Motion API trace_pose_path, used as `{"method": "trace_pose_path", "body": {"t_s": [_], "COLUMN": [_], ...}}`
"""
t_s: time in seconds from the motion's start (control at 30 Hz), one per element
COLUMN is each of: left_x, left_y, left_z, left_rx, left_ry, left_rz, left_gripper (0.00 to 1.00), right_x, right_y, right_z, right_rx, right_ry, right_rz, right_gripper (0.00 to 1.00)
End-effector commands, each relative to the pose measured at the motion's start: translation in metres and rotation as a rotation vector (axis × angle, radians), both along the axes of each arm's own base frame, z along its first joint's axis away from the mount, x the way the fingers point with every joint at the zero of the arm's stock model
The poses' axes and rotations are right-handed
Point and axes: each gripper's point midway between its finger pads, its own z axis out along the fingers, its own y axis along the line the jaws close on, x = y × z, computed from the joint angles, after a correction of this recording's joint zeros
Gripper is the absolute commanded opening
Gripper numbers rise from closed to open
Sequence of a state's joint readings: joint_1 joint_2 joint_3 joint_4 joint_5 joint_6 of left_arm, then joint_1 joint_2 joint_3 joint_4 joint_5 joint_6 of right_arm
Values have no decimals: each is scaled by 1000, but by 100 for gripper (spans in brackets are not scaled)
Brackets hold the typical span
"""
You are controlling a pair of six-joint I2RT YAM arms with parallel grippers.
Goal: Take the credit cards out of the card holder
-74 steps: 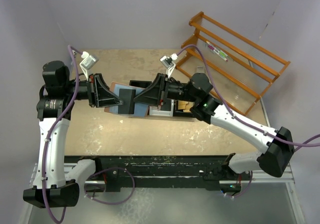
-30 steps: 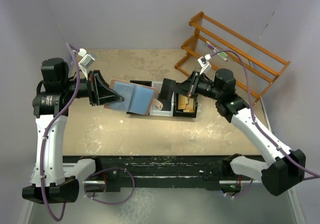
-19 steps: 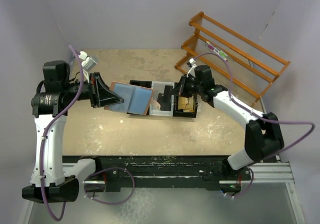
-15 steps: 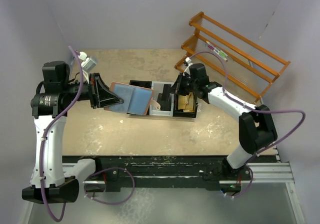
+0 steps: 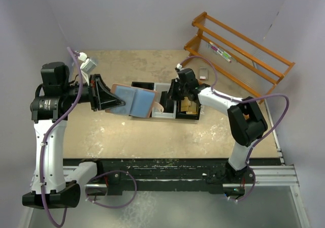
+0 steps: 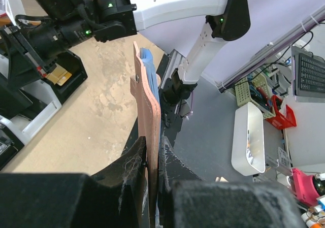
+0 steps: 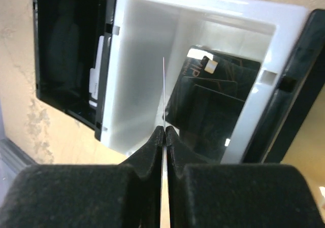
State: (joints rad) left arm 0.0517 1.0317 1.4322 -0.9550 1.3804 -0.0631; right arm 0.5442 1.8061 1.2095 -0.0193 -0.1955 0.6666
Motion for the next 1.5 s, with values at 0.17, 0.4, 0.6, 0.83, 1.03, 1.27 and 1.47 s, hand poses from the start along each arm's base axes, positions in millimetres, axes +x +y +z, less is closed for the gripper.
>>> {"method": "trace_pose_path", "body": {"t_s": [0.17, 0.4, 0.6, 0.83, 1.03, 1.27, 1.47], "left_x": [-16, -15, -15, -17, -22, -23, -22], "left_y": [-4, -4, -4, -4, -5, -5, -5], "left_z": [27, 28, 28, 32, 32, 30, 29], "left_rx": [-45, -47, -50, -64, -71, -74, -74], "left_ry": [-82, -85, -84, -72, -68, -64, -62], "left_rz": [-62, -66, -67, -84, -104, -111, -111], "left_gripper": [2, 2, 2, 1, 1, 1, 1], "right_x": [6, -11, -58, -151, -184, -201, -207], "right_y": [-9, -21, -17, -4, 6, 39, 64], "right_z": [43, 118, 215, 301, 351, 363, 357], "right_rx": [-63, -1, 203, 567, 758, 769, 758], "right_ry": [-127, -256, -436, -560, -633, -644, -622], "right_rz": [-38, -75, 51, 373, 534, 611, 637], "right_gripper": [30, 42, 68, 89, 97, 97, 88]}}
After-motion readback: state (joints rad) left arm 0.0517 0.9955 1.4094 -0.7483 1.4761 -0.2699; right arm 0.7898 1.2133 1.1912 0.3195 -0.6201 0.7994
